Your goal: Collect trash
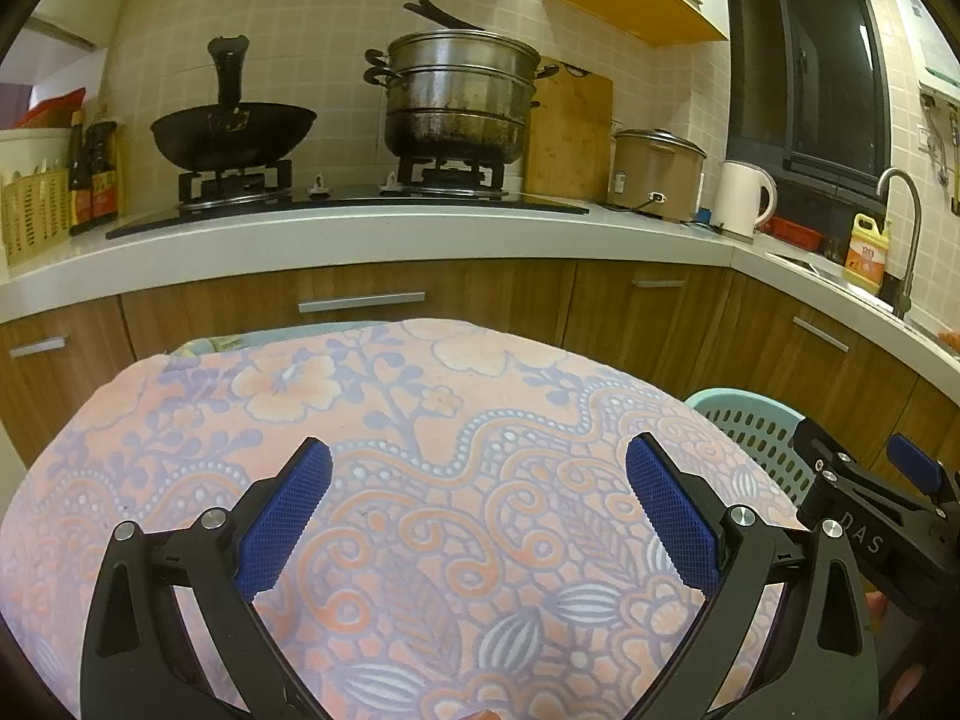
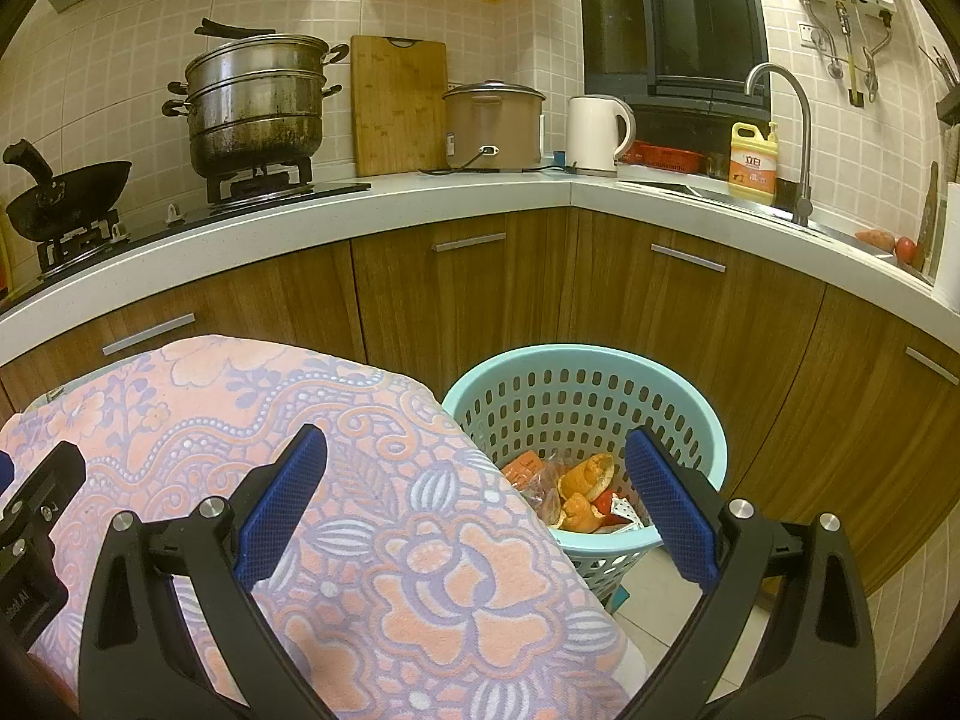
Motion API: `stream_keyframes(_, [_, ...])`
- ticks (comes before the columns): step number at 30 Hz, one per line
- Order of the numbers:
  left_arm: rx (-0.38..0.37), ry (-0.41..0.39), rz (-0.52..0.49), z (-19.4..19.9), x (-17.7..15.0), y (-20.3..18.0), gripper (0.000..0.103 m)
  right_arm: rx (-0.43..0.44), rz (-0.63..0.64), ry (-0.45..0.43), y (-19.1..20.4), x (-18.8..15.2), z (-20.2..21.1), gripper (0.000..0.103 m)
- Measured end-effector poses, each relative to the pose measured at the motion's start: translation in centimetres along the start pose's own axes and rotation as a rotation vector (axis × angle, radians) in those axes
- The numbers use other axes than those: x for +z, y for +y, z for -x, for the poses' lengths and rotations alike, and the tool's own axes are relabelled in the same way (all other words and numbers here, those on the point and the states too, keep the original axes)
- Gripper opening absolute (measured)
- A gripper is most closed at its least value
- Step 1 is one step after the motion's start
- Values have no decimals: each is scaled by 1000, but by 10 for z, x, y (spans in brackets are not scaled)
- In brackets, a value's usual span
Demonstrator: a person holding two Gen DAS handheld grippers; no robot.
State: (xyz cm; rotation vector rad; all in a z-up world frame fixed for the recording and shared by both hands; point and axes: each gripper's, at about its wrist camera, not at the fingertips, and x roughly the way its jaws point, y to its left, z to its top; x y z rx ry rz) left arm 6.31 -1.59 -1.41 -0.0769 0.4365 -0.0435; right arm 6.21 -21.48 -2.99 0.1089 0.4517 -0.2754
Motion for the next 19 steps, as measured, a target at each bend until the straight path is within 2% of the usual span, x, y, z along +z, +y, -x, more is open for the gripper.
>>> stream_keyframes(9, [-11, -15, 0, 2, 0, 1, 95, -4, 8, -5, 1, -1, 0, 95])
stream_keyframes(19, [15, 15, 17, -3, 0, 3, 95, -6, 11, -2, 3, -1, 1, 95])
